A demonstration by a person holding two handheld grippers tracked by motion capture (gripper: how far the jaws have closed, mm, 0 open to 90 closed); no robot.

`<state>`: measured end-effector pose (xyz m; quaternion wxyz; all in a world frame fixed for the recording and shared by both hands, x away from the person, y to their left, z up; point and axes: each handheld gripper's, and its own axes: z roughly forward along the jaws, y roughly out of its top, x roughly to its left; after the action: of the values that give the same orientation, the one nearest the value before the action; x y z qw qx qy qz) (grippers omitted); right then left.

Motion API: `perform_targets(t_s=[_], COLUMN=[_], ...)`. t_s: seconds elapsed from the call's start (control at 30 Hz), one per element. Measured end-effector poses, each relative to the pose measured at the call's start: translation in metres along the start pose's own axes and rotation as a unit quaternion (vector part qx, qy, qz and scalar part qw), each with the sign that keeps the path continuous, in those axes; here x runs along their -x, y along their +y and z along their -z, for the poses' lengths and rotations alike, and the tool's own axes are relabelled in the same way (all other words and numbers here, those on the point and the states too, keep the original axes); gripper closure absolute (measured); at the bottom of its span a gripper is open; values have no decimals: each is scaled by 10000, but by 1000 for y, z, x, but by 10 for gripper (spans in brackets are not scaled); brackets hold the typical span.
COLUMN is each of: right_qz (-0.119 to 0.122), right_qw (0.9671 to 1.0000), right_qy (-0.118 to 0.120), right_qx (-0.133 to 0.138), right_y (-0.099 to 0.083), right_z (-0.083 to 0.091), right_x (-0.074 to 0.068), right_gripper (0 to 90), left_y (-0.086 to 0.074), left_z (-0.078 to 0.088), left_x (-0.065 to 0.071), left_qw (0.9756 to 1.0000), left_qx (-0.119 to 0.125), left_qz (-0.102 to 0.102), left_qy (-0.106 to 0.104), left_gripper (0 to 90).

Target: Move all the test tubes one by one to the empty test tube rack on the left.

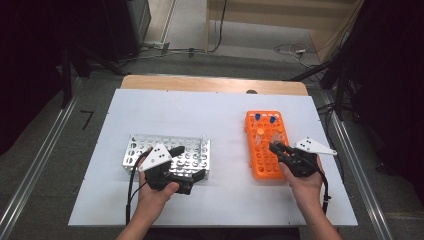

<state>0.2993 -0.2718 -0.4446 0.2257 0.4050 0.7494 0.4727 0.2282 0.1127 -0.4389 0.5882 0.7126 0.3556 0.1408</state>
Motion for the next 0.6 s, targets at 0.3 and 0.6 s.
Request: perform_targets(t_s=[0.3,0.6], right_qz=[190,284], right_qw=[9991,9965], right_qy=[374,784], right_qx=[56,18], right_y=[5,6], right_z=[13,15], right_x=[-15,-30], right_gripper=[741,741], left_y=[2,4], left_z=[0,-1], left_x=[4,9], left_qw=[10000,9999], left_qx=[-22,-49], left_qz=[-50,-107], left_qy=[43,9], left_gripper=[0,0])
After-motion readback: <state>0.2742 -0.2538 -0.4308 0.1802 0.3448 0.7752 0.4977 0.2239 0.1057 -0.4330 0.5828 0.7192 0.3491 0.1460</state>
